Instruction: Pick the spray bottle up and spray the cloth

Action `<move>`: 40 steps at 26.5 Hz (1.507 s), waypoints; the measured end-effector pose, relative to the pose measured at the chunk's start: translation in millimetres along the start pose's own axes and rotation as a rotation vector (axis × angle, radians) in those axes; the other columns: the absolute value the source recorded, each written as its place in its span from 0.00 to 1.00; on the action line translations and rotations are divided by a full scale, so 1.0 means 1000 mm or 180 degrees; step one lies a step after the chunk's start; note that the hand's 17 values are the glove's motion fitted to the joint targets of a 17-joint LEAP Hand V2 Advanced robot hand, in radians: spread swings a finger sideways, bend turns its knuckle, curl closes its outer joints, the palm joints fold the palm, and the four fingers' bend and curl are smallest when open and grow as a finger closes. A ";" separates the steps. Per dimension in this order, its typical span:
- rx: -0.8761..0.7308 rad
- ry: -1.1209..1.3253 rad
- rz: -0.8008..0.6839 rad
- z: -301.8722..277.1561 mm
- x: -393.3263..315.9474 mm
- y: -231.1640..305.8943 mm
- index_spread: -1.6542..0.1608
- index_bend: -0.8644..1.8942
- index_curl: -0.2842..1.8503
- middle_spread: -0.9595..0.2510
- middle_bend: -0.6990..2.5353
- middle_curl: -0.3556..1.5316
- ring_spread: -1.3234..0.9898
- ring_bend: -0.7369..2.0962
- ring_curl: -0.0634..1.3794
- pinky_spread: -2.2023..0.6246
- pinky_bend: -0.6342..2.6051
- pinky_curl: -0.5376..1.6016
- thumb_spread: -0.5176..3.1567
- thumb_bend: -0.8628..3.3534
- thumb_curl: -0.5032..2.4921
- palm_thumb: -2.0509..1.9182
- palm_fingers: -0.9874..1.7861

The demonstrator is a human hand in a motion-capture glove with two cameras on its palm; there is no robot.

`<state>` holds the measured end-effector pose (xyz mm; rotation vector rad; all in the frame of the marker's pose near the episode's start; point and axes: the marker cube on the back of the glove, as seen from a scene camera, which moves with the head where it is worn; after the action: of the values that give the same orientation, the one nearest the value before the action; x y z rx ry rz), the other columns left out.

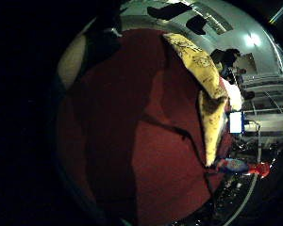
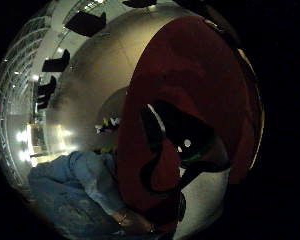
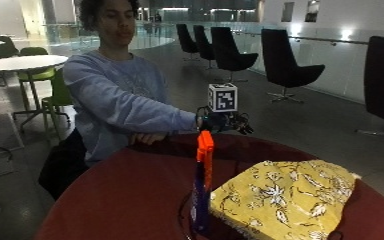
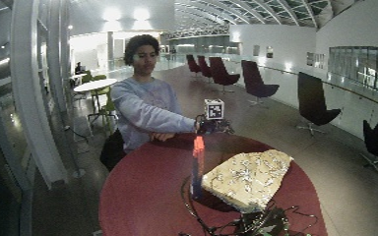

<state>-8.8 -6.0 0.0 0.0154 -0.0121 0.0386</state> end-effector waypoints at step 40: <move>0.0108 -0.0228 0.0293 -0.039 0.067 0.153 0.66 0.35 0.21 0.74 0.34 0.36 0.58 0.41 0.22 0.85 0.31 0.39 0.45 0.21 0.24 0.63 0.49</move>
<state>53.1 149.8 -35.9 0.0502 -0.0839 0.1304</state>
